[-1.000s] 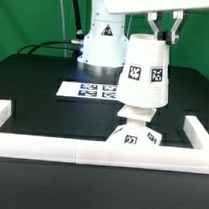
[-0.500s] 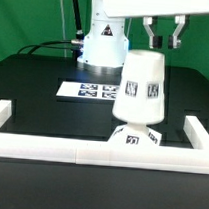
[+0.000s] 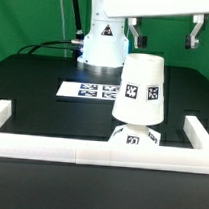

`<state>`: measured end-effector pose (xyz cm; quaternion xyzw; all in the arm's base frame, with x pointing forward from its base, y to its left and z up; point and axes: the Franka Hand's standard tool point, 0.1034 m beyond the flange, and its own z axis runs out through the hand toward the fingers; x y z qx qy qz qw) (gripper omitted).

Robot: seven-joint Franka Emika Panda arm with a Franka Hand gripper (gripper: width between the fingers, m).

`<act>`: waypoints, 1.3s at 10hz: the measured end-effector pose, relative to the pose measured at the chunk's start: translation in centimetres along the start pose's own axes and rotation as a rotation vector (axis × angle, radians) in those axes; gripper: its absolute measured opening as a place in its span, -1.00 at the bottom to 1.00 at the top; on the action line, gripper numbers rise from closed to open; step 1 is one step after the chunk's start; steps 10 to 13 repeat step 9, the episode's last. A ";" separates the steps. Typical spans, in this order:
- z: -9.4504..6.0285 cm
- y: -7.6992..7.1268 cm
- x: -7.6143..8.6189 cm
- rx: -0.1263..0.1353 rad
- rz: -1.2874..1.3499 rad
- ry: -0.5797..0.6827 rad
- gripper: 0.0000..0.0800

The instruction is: Assemble lamp

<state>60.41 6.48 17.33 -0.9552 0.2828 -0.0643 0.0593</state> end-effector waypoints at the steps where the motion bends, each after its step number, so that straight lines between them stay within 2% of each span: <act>1: -0.5 -0.1 -0.2 0.005 0.028 0.000 0.73; 4: -1.5 -0.4 -1.7 0.016 0.135 -0.009 0.75; 13: -1.2 -0.3 -1.7 0.012 0.122 -0.012 0.75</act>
Offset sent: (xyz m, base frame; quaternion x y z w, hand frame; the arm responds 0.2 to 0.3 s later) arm -0.0240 0.0071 0.0131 -0.0166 0.0276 0.1149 0.9929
